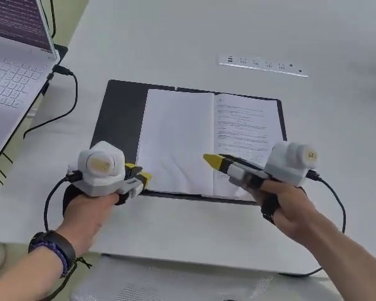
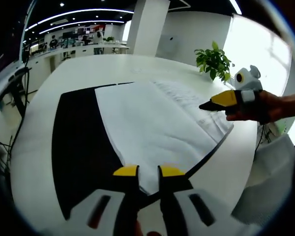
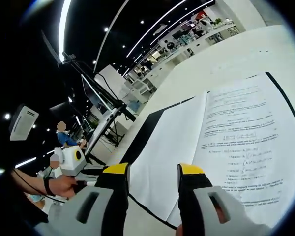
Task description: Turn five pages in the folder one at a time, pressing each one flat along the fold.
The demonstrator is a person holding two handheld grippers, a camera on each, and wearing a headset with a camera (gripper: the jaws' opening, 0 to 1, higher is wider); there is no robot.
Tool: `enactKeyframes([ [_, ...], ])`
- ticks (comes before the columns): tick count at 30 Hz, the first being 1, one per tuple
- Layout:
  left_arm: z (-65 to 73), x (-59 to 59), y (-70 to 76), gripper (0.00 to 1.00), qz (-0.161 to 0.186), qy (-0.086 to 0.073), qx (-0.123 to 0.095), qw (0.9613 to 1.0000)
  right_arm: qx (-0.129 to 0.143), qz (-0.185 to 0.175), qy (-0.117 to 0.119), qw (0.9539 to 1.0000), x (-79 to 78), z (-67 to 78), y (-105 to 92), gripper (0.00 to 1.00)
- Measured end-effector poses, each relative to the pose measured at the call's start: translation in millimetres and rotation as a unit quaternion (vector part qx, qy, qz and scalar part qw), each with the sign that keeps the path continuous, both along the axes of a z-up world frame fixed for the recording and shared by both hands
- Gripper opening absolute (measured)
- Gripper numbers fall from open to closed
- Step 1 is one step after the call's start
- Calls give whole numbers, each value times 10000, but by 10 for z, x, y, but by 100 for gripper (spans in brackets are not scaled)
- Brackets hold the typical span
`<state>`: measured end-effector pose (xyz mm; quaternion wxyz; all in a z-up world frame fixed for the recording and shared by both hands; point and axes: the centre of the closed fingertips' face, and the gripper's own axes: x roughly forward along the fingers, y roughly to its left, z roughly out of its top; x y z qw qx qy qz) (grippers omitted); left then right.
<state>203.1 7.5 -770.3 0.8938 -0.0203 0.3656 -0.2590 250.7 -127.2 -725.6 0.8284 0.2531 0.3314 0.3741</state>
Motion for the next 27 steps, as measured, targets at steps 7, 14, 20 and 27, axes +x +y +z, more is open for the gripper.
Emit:
enactKeyframes([
  [7, -109, -55, 103, 0, -60, 17, 456, 9989, -34, -29, -98, 9999, 160, 0, -3, 34],
  [14, -136, -18, 94, 0, -152, -51, 628, 9979, -43, -97, -122, 9999, 357, -43, 11, 27],
  [20, -170, 8, 106, 0, -83, -47, 565, 9984, -31, -266, -111, 9996, 568, -145, -19, 12],
  [27, -198, 16, 100, 0, -70, -65, 728, 9973, 34, -436, -16, 9990, 768, -290, -9, 9],
])
